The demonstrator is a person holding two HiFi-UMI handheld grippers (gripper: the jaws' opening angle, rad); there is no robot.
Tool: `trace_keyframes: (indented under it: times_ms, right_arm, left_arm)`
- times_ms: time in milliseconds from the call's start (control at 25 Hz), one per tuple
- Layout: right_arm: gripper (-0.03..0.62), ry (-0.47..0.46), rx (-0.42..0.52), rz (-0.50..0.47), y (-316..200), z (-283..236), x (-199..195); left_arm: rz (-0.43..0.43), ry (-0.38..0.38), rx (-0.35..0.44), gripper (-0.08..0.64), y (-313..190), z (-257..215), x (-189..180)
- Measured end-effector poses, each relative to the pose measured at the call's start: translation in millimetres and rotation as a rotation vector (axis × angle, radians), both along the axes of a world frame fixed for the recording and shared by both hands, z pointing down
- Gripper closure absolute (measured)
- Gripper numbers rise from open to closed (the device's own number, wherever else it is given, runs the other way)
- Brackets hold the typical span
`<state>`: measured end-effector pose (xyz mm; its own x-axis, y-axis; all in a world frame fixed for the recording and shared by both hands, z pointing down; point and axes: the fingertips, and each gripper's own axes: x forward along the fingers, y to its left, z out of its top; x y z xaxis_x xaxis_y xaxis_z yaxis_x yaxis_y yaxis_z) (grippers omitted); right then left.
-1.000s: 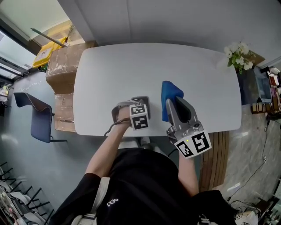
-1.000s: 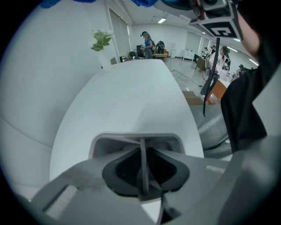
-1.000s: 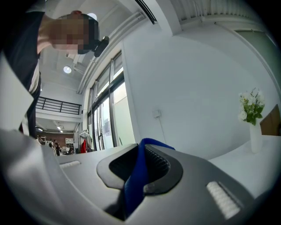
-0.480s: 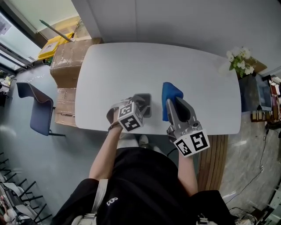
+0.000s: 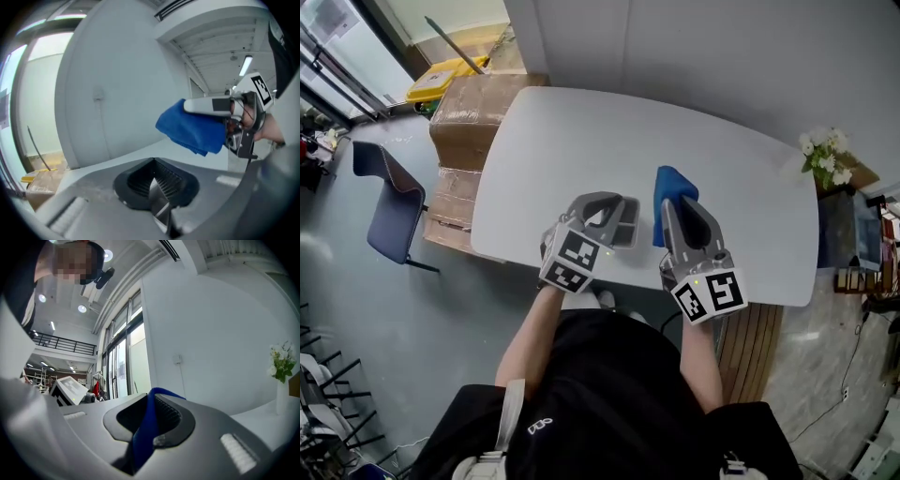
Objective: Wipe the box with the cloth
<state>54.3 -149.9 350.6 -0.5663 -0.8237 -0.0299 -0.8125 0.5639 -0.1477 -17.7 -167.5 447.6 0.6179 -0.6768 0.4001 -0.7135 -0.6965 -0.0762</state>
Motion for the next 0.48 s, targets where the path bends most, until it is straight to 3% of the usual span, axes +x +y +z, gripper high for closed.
trace_keyframes:
  times_ms: [200, 480]
  right_arm:
    - [0.546, 0.015, 0.011, -0.002, -0.6, -5.8, -12.1]
    - [0.548, 0.035, 0.033, 0.001, 1.3, -13.0, -17.7]
  left_arm:
    - [-0.121, 0.142, 0.086, 0.56, -0.8, -40.8, -12.2]
    - [-0.232, 0.304, 0.266, 0.56, 11.3, -110.3, -3.0]
